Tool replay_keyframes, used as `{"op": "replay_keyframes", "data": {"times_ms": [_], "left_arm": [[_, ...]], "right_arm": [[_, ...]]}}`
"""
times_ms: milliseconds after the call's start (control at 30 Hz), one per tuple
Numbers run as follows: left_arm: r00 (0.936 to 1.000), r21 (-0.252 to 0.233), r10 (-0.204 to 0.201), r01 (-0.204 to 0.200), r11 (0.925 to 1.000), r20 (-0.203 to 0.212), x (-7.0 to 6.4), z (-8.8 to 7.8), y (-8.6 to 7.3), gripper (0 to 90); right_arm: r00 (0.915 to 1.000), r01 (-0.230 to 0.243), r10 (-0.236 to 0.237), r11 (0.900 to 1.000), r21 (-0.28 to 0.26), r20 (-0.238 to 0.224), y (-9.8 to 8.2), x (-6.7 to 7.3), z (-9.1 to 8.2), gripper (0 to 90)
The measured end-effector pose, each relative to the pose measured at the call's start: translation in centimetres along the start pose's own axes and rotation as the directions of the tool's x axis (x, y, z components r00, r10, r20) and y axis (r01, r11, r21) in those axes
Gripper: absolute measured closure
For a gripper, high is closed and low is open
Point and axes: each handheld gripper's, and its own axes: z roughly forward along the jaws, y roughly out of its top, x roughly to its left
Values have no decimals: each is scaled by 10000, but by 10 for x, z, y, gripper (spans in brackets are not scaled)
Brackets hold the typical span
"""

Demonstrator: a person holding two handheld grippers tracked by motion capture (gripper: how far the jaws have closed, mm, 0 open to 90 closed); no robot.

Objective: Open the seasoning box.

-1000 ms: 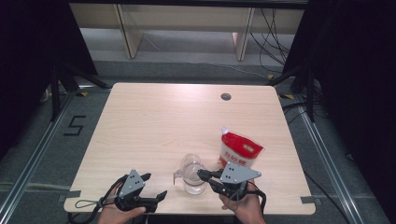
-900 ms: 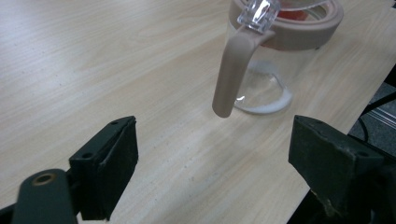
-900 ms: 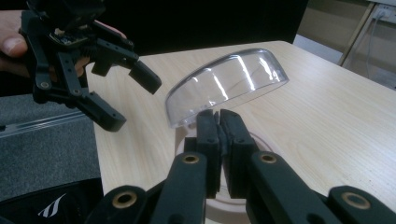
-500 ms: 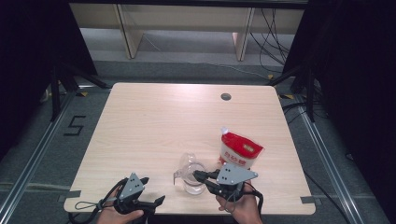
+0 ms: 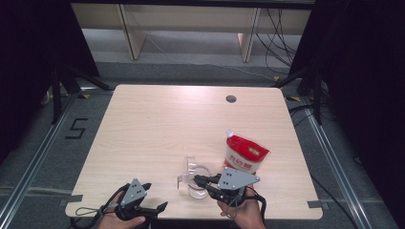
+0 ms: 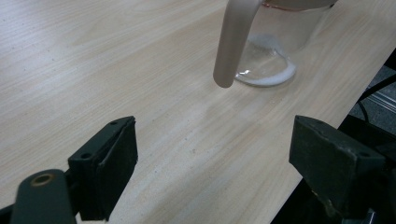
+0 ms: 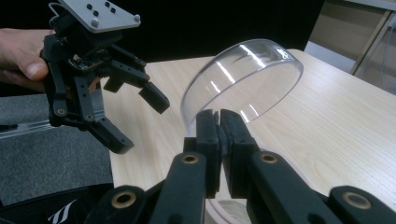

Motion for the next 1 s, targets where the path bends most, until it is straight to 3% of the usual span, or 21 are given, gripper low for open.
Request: {"op": "replay_keyframes", "data": {"times_ms": [33, 100, 133, 200, 333, 400, 467, 700, 767, 833, 933, 1000], "left_arm": [[9994, 165, 337, -336, 9993, -48, 2, -1, 0, 152], [10000, 152, -34, 34, 9999, 21, 0, 0, -1, 151], [10000, 152, -34, 34, 9999, 21, 0, 0, -1, 151], [9997, 180, 241, -242, 9995, 30, 1, 1, -1, 151], [9995, 225, 304, -303, 9993, -9, 1, 1, -1, 151], [9977, 413, 673, -669, 9969, -82, 4, 0, 0, 151], [9993, 330, 382, -382, 9987, 15, 1, 1, -1, 151], [9991, 360, 427, -428, 9984, 24, 1, 1, -1, 151], [10000, 208, -17, 15, 9998, 60, -2, 3, -2, 151], [9996, 258, 283, -284, 9993, 46, 0, 3, -2, 152], [9993, 323, 371, -372, 9988, 39, 1, 2, -1, 151], [9998, 354, 171, -172, 9992, 56, 0, 2, -2, 151]], "right_arm": [[10000, 35, -34, 9999, 106, -80, 0, 0, 0, 869], [9999, 93, -92, 10000, 37, -92, 1, 0, 2, 869], [10000, 53, -53, 10000, 20, -60, 1, 1, 2, 868], [9999, 125, -125, 9999, -83, -13, 2, 2, 4, 867], [9999, 76, -75, 10000, 21, -123, 3, 5, 6, 864], [9995, 196, -194, 9998, 78, -241, 4, 4, 6, 864], [9997, 169, -169, 9999, 14, -196, 3, 5, 7, 864], [9994, 156, -155, 9999, 20, -311, 2, 7, 11, 856], [9991, 187, -183, 9998, 92, -388, 2, 8, 12, 852], [9988, 199, -196, 9998, 66, -446, 2, 9, 13, 849], [9986, 131, -124, 9998, 122, -515, 2, 9, 12, 848], [9986, 165, -159, 9998, 128, -509, 3, 8, 11, 845]]}}
